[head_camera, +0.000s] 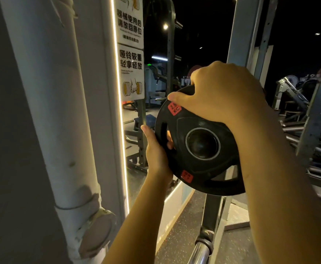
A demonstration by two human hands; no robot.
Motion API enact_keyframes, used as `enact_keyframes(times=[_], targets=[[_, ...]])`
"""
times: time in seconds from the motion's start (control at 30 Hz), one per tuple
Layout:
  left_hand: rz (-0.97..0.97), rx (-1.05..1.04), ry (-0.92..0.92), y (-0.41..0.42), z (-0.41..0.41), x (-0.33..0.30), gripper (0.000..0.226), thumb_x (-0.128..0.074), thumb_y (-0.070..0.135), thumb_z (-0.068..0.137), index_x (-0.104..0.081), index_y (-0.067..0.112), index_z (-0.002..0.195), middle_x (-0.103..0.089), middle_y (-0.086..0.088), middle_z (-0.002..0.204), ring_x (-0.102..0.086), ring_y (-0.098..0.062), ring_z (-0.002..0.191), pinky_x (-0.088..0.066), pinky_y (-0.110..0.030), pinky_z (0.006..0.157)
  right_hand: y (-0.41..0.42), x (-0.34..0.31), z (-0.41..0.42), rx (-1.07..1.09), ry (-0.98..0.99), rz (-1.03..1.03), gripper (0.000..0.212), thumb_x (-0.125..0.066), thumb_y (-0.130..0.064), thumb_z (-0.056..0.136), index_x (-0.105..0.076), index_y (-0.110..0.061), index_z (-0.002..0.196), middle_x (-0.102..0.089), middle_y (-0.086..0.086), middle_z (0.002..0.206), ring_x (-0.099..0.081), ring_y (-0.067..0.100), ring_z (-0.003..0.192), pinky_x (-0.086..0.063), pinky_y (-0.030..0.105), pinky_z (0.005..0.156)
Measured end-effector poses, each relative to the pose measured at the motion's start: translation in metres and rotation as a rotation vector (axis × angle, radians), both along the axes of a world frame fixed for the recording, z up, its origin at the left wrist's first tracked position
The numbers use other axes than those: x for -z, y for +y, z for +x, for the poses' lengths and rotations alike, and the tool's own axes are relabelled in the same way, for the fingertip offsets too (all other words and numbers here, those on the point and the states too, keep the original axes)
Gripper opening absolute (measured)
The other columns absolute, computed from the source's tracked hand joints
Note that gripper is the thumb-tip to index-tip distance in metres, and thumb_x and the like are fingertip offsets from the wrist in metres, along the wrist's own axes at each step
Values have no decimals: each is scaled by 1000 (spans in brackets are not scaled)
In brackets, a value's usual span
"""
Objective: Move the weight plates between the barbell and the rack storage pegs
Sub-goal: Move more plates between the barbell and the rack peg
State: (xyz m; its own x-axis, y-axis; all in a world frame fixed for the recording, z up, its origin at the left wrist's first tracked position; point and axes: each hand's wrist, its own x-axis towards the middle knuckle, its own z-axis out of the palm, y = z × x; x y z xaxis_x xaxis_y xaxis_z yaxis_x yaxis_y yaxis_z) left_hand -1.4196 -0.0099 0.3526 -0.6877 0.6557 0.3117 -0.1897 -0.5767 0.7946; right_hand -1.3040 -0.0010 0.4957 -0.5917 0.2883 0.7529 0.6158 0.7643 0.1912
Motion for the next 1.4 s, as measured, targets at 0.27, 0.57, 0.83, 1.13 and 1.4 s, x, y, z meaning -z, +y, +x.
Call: enact_keyframes(times=[0.27,0.57,0.83,1.13,1.4], targets=[[-23,65,505,-11,-27,-59,72,-14,68,92,-55,24,53,-46,3,51,-45,-14,50,-40,-29,63,7,43,44,-161,426,-215,45,-41,-64,86,-51,-21,92,-43,-14,65,-43,-2,57,-31,14,50],[-42,-14,738,-21,-20,-71,31,-56,49,75,-58,19,80,-62,8,63,-61,-13,62,-51,-21,62,9,50,54,-255,516,-398,47,-51,-70,75,-50,-27,93,-56,-9,79,-54,1,70,-37,13,57],[95,85,139,-36,16,7,45,-49,59,73,-69,21,88,-71,-6,88,-69,-25,89,-55,-38,83,-33,0,16,-93,-48,-168,48,-64,-69,71,-49,-25,83,-44,-10,69,-50,13,67,-36,26,61],[-88,-167,209,-85,13,87,60,-67,80,51,-65,28,80,-66,7,66,-65,-11,64,-57,-25,63,-48,97,41,-276,-7,-564,38,-64,-59,78,-56,-23,84,-57,-10,68,-55,4,63,-45,19,61],[-89,-151,425,-103,68,80,21,-58,44,64,-62,31,79,-64,14,65,-62,-5,63,-51,-14,60,-46,115,119,-371,106,-840,42,-62,-67,68,-59,-28,82,-60,-11,67,-60,1,66,-44,10,58]])
